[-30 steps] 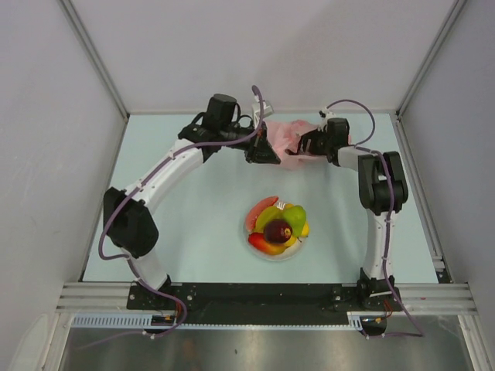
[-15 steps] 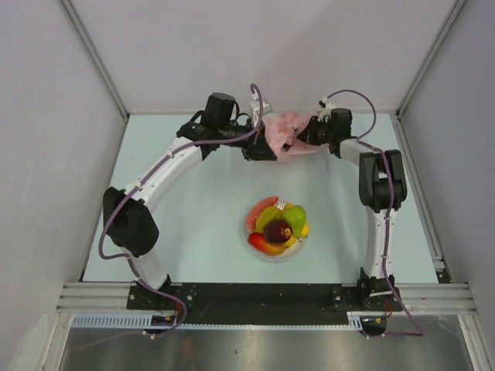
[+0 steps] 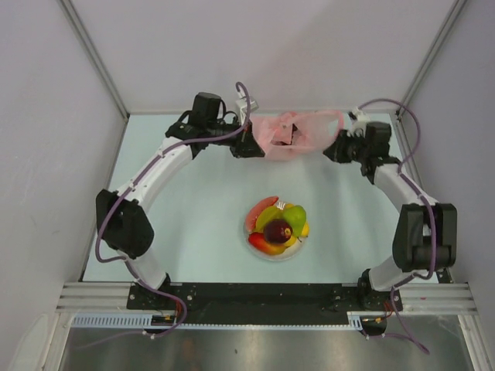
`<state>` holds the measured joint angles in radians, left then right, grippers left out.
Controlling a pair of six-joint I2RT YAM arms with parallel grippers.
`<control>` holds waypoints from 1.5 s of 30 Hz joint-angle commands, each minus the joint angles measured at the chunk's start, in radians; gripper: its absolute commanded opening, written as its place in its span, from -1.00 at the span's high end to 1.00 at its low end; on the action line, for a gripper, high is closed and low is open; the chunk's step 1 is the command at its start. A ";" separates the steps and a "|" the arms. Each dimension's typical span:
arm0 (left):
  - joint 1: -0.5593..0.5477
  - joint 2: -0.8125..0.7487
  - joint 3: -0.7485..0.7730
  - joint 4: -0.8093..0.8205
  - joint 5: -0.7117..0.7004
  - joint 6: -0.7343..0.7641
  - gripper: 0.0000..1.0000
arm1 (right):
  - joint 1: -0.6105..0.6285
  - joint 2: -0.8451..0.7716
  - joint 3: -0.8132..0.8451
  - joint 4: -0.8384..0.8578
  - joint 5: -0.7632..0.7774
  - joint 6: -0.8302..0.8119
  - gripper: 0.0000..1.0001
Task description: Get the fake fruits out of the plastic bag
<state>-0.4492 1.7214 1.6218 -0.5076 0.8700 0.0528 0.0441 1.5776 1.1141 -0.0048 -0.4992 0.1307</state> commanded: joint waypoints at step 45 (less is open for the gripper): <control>0.021 0.199 0.580 0.083 0.170 -0.119 0.99 | -0.171 -0.054 0.463 -0.148 -0.042 -0.095 1.00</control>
<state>-0.4202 2.0098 2.2360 -0.4961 0.9443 0.0090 -0.0906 1.7416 1.6783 -0.1192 -0.4583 0.1188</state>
